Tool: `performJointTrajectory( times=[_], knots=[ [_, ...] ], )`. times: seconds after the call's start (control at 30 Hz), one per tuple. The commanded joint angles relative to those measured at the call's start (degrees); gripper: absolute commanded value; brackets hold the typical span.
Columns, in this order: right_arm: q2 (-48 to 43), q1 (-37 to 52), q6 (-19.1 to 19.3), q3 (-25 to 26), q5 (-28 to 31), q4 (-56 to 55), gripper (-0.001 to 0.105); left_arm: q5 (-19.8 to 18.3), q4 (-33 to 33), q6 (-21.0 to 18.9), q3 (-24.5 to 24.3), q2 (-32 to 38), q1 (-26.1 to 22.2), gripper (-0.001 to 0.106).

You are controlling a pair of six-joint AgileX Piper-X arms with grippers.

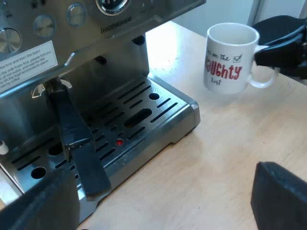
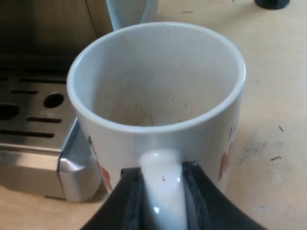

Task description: Place mug into machine

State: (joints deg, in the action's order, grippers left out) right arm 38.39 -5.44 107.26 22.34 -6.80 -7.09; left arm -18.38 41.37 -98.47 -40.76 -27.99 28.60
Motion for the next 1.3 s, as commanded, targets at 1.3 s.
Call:
performJointTrajectory(
  times=[1.3],
  knots=[
    [-4.1, -30.9, 0.5, 3.4, 0.2, -0.2, 0.0, -0.3, -0.9, -0.5, 2.4, 0.2, 0.2, 0.079]
  ],
)
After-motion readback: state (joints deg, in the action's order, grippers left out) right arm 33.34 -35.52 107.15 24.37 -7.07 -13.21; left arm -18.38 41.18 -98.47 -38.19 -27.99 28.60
